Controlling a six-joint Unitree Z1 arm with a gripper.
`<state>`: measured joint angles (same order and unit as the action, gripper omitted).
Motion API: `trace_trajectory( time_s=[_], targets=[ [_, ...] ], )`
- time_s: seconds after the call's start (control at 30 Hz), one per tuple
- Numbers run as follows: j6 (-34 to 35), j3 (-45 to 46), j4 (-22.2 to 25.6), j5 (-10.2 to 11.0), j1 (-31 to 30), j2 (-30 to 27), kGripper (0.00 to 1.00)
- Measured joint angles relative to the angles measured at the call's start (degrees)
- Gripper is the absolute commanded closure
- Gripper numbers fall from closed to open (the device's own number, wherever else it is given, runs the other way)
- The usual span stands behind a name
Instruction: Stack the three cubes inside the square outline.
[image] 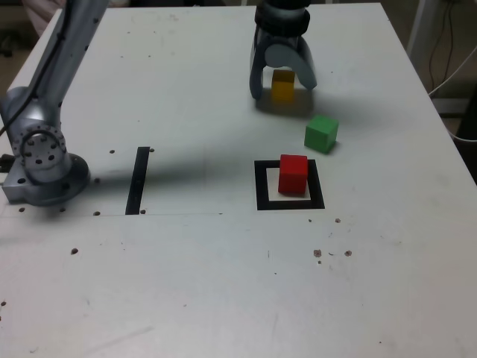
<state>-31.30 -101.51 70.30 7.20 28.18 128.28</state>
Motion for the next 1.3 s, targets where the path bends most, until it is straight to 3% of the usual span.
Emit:
trace_trajectory(
  time_s=[0.27, 0.57, 0.7, 1.03, 1.3],
  targets=[
    [-0.4, -0.1, -0.2, 0.4, 0.0, 0.0, 0.44],
    [0.0, -0.1, -1.2, 1.3, 0.0, 0.0, 0.54],
    [0.0, -0.1, -1.8, 1.2, -0.1, 0.0, 0.63],
    [0.0, 0.0, -3.5, -0.3, -0.5, -0.2, 0.87],
    [0.0, 0.4, -3.3, -1.1, -1.9, -3.3, 0.96]
  ],
)
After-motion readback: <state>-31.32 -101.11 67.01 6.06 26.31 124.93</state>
